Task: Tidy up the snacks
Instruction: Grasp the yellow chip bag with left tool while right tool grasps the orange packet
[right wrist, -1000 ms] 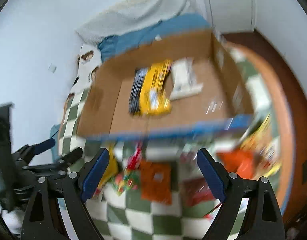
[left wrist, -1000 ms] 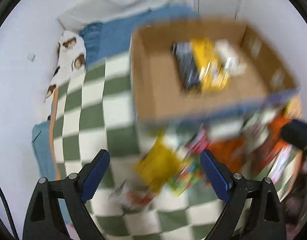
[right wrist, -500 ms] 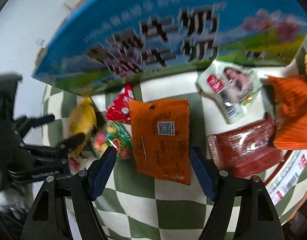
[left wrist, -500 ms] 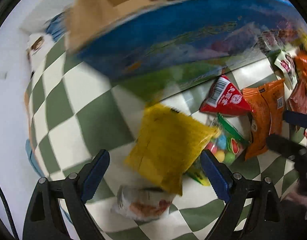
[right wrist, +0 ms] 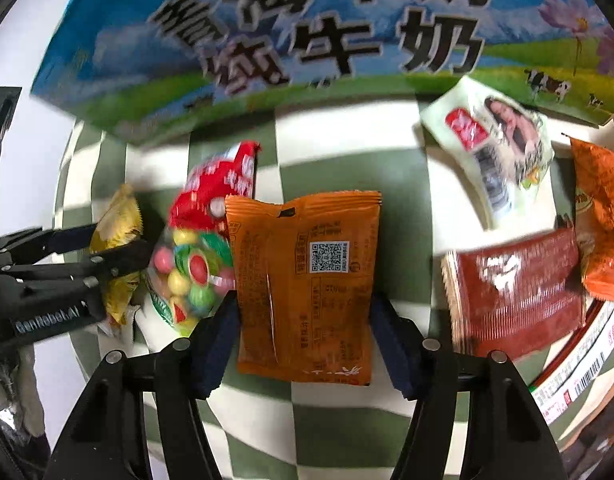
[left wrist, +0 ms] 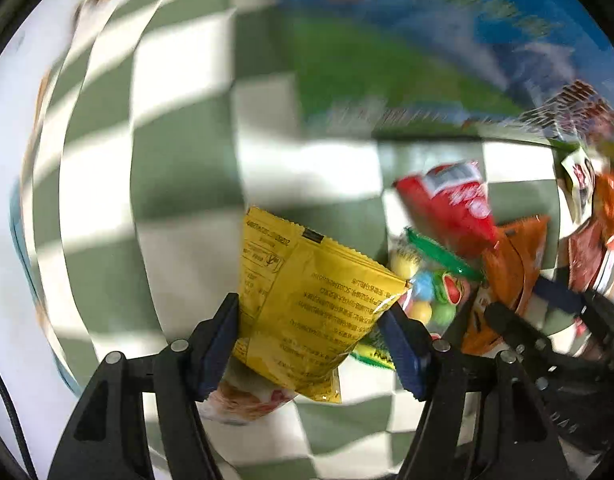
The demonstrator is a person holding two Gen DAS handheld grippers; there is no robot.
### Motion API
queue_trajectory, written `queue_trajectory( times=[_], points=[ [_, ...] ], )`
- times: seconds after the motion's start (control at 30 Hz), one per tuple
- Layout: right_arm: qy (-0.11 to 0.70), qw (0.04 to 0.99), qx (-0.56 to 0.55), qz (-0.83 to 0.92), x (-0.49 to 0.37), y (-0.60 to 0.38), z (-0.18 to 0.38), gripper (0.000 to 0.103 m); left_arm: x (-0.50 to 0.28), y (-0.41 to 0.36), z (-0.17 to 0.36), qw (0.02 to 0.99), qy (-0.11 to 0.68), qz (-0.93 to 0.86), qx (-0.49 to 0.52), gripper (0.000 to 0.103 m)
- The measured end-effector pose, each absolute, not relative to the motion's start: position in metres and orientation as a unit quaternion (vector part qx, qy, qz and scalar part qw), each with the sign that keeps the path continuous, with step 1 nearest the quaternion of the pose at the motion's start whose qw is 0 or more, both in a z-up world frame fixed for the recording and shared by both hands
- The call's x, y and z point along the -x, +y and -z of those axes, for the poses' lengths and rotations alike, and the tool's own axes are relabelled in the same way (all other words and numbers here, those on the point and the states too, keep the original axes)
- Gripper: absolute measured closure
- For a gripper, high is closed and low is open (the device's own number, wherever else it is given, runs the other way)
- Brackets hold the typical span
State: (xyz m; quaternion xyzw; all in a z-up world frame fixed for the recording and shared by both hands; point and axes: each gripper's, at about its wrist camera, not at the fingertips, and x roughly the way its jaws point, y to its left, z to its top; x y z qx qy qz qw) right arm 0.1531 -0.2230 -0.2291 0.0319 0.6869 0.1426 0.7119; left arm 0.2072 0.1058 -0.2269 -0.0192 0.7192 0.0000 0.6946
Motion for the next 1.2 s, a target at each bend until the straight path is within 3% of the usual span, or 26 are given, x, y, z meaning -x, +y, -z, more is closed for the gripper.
queue_trajectory(
  times=[0.13,0.3,0.63,0.77,0.9,0.97,1.03,1.07,1.2],
  points=[
    [0.715,0.681,0.005,-0.16,-0.133,-0.226,0.234,0.037,-0.177,0.12,0.237,0.674,0.734,-0.026,0.079,0.037],
    [0.732,0.657,0.055,-0.173,-0.101,-0.231,0.233,0.037,-0.15,0.121,0.255,0.671,0.736,-0.027,0.078,0.036],
    [0.72,0.679,0.032,-0.14,-0.077,-0.239,0.247,0.034,-0.146,0.121,0.283,0.678,0.73,-0.022,0.087,0.034],
    [0.713,0.689,0.028,-0.128,-0.07,-0.23,0.246,0.039,-0.137,0.124,0.272,0.683,0.725,-0.043,0.079,0.046],
    [0.711,0.692,-0.001,-0.127,-0.062,-0.241,0.239,0.039,-0.117,0.123,0.274,0.677,0.73,-0.044,0.089,0.046],
    [0.713,0.688,-0.015,-0.138,-0.067,-0.241,0.24,0.036,-0.111,0.127,0.284,0.671,0.734,-0.038,0.101,0.04],
    [0.721,0.677,-0.022,-0.144,-0.064,-0.241,0.242,0.02,-0.108,0.129,0.288,0.671,0.734,-0.028,0.102,0.037],
    [0.72,0.679,-0.023,-0.145,-0.062,-0.242,0.24,0.017,-0.107,0.13,0.288,0.671,0.734,-0.025,0.101,0.036],
    [0.719,0.678,-0.029,-0.146,-0.072,-0.236,0.234,0.016,-0.106,0.137,0.284,0.672,0.735,-0.013,0.095,0.036]
  ],
)
